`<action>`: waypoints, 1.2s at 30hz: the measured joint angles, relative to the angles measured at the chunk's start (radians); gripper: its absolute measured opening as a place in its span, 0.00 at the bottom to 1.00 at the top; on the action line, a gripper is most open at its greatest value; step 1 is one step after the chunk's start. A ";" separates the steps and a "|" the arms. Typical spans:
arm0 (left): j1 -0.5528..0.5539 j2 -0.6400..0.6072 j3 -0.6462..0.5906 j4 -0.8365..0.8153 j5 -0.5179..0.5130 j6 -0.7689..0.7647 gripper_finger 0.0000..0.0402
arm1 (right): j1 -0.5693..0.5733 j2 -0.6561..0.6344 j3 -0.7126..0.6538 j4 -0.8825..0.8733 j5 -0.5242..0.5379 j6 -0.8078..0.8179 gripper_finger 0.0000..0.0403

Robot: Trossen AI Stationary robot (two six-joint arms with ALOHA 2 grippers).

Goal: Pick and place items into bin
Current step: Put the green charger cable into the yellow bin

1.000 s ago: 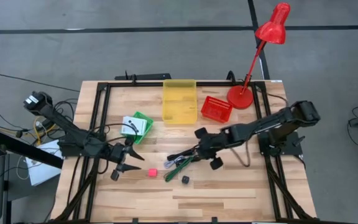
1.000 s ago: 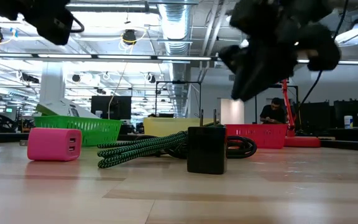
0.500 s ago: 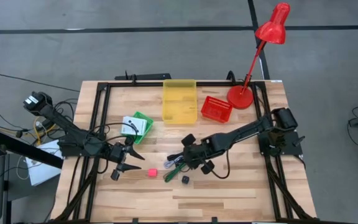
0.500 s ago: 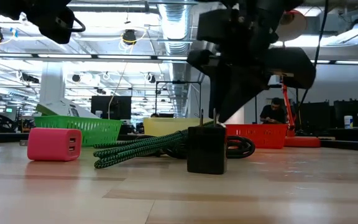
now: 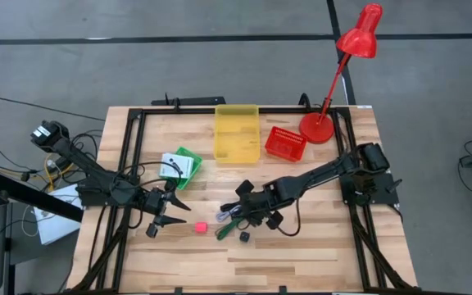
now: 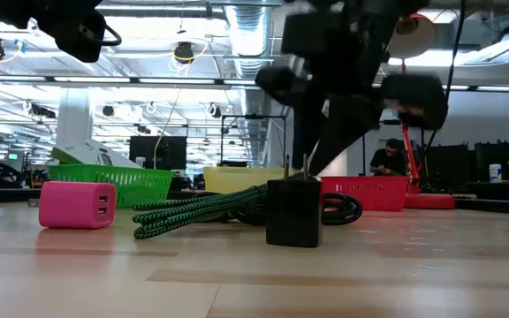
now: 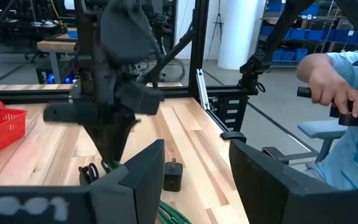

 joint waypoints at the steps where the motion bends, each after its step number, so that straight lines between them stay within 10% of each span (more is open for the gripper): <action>1: 0.000 0.000 0.000 0.000 0.000 0.000 0.43 | 0.000 0.011 -0.001 -0.004 -0.003 -0.001 0.20; 23: 0.000 0.027 0.000 -0.021 -0.028 -0.029 0.43 | 0.000 0.081 0.089 -0.134 -0.015 0.048 0.03; 36: 0.000 0.129 0.001 0.069 -0.078 -0.067 0.43 | 0.012 0.064 0.212 -0.317 0.173 0.057 0.01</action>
